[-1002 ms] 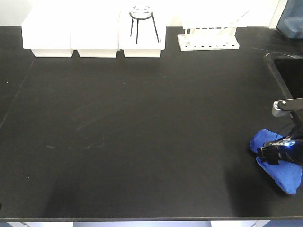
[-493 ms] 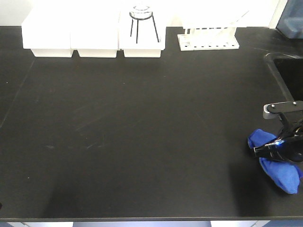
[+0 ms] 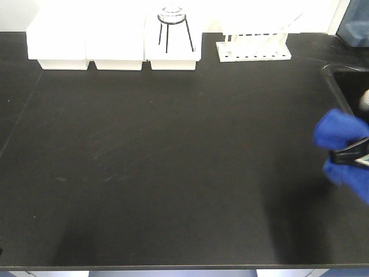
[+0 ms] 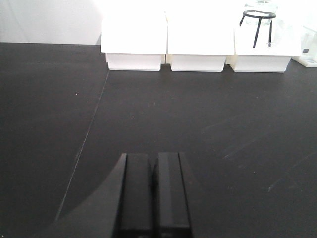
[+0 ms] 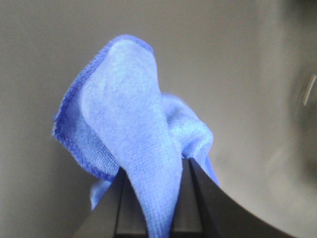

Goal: Wipe right workspace with blue cloth
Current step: 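Lift the blue cloth up off the counter with the right gripper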

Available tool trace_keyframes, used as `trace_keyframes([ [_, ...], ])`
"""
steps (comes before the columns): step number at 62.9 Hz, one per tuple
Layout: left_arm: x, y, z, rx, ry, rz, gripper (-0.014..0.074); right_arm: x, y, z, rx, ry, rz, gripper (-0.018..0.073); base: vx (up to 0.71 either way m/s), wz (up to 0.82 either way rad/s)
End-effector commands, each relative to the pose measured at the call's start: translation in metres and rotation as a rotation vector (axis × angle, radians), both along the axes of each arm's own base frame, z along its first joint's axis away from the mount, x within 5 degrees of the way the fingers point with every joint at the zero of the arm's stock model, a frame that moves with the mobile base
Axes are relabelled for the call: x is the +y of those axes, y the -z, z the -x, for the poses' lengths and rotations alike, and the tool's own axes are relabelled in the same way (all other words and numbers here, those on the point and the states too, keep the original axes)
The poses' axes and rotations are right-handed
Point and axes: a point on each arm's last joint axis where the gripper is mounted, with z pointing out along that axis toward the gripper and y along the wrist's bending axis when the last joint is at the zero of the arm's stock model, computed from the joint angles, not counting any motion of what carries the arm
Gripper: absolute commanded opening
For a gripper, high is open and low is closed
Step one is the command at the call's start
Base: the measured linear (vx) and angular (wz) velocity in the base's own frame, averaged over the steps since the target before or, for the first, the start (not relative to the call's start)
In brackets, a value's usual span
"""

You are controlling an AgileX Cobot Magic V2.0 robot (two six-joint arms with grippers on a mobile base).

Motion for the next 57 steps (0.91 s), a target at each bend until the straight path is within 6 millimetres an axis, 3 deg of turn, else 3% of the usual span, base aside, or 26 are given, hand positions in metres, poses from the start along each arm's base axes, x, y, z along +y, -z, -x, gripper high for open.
trace_keyframes([
  [1,-0.001,0.002,-0.001,-0.063,0.014,0.009,-0.0006,0.003,-0.040,0.018,-0.229,-0.037,0.007,-0.0007,0.00,0.00],
  [14,-0.001,0.002,-0.001,-0.063,0.014,0.009,-0.0006,0.011,-0.073,0.081,-0.501,-0.102,-0.020,-0.0007,0.00,0.00],
  [19,-0.001,0.002,-0.001,-0.063,0.014,0.009,-0.0006,0.013,-0.071,0.104,-0.578,-0.120,-0.029,-0.0006,0.00,0.00],
  [27,-0.001,0.002,-0.001,-0.063,0.014,0.009,-0.0006,0.015,-0.047,0.129,-0.649,-0.119,-0.056,-0.0004,0.00,0.00],
  [39,-0.001,0.002,-0.001,-0.063,0.014,0.009,-0.0006,0.009,-0.006,0.126,-0.743,-0.063,-0.023,-0.0004,0.00,0.00],
  [57,-0.001,0.002,-0.001,-0.063,0.014,0.009,-0.0006,0.003,0.004,0.115,-0.823,-0.001,-0.004,0.0000,0.00,0.00],
])
